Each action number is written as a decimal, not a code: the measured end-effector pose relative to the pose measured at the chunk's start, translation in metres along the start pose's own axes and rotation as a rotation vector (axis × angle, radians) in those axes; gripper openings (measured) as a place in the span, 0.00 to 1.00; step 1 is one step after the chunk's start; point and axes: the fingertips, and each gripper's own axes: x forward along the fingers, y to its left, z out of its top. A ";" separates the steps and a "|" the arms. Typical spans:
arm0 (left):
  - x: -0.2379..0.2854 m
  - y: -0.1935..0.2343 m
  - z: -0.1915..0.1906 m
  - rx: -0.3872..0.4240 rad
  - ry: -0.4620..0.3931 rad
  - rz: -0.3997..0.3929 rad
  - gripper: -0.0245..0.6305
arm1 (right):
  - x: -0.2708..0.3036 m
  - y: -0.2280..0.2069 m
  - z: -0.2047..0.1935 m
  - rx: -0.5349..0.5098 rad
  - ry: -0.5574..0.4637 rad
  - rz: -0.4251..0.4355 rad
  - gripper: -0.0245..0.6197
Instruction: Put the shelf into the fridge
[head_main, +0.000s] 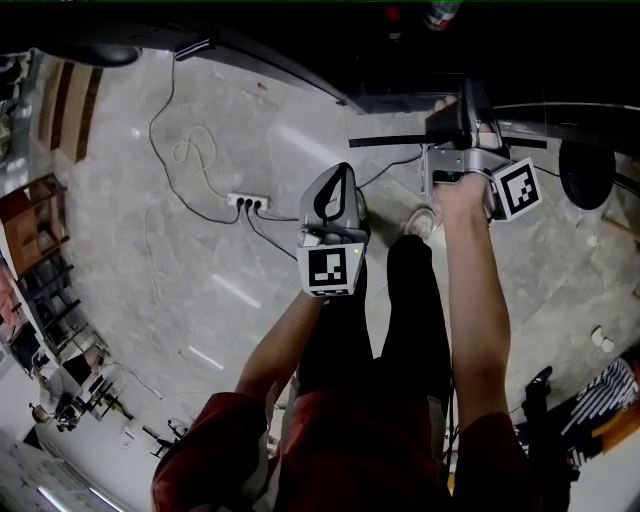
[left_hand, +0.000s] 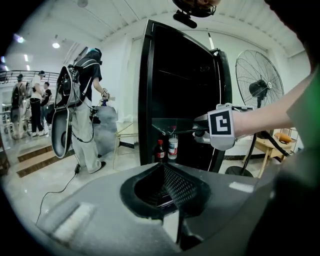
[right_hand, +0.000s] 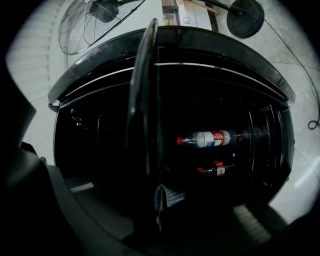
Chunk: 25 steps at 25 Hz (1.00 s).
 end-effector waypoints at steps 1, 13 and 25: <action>0.000 0.000 -0.001 -0.001 0.002 0.001 0.05 | 0.003 0.000 0.000 0.001 0.000 0.001 0.05; -0.002 0.004 -0.004 0.002 0.011 0.013 0.05 | 0.042 0.000 0.005 -0.004 0.013 -0.002 0.05; -0.003 0.009 -0.005 -0.002 0.016 0.027 0.05 | 0.080 0.001 0.010 0.001 0.002 -0.021 0.05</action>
